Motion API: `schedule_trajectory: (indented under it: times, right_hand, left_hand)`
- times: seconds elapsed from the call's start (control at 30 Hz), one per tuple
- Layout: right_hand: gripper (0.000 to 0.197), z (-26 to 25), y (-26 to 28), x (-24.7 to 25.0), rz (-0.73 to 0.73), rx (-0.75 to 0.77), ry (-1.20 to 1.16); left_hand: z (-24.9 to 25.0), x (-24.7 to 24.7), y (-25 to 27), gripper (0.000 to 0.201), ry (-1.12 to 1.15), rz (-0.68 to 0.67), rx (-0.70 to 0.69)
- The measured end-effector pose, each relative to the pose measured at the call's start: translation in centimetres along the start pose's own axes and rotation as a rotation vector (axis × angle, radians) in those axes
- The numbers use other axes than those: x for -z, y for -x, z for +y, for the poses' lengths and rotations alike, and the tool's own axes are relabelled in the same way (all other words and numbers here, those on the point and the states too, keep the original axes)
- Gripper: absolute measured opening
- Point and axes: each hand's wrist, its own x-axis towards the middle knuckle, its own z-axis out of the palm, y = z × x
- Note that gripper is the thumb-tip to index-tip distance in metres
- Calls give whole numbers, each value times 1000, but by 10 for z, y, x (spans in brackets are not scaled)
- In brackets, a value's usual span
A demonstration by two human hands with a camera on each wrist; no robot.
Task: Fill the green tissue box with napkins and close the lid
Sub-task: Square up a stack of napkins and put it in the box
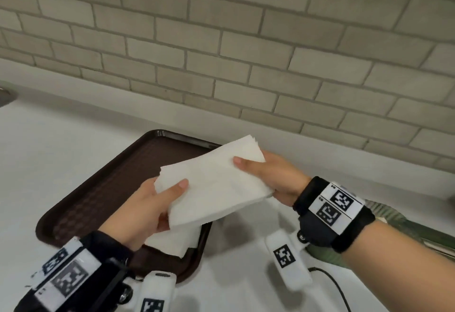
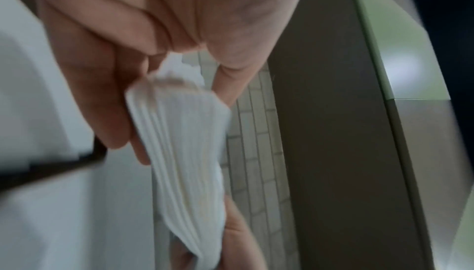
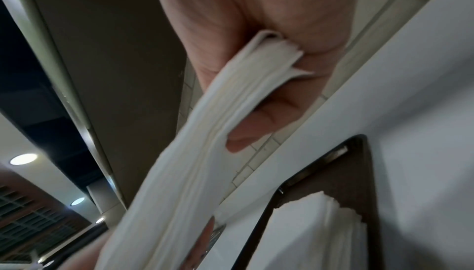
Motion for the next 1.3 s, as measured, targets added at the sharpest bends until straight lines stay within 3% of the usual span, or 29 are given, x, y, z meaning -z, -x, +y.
schedule_trajectory:
  times: [0.07,0.2,0.37,0.43,0.47,0.5,0.6,0.73,0.87,1.0,1.1,1.2,1.3]
  right_hand:
    - [32,12,18,11,78,1,-54]
    - [35,31,52,42,228,-5,-123]
    - [33,50,94,82,334,-10,-125]
    - [49,57,104,103,430,-51,-116]
    - [48,60,109,115,466,-71,-123]
    - [38,60,114,127,490,-87,-125]
    - [16,57,131,160,507,-125,-117]
    - [14,61,146,194,531,-120,-70]
    - [25,70,151,216,582,-107,7]
    - [23,77,161,228,573,-32,33]
    - [25,85,186,222,447,92,98]
    - [17,106,213,203,294,165,161]
    - [14,117,233,181,253,192,132]
  left_hand:
    - [2,-23,-8,64,64,32,30]
    - [7,-74,-20,54,-6,77,-46]
    - [6,-135,-32,73,-91,-10,-83]
    - [11,-161,-35,50,-141,-46,-92]
    - [14,-172,-39,37,-168,-68,-97]
    - [17,-182,-46,37,-204,-82,-94]
    - [25,-209,-64,54,-322,-158,-125]
    - [22,-239,-84,45,-354,-161,-91]
    - [13,-260,-91,28,-328,-232,-63]
    - [12,-263,-65,28,-311,-248,-188]
    - [0,-248,-26,37,-361,-291,-274]
    - [-18,-236,11,25,-484,-386,-258]
    - [-29,-229,35,22,-487,-395,-268]
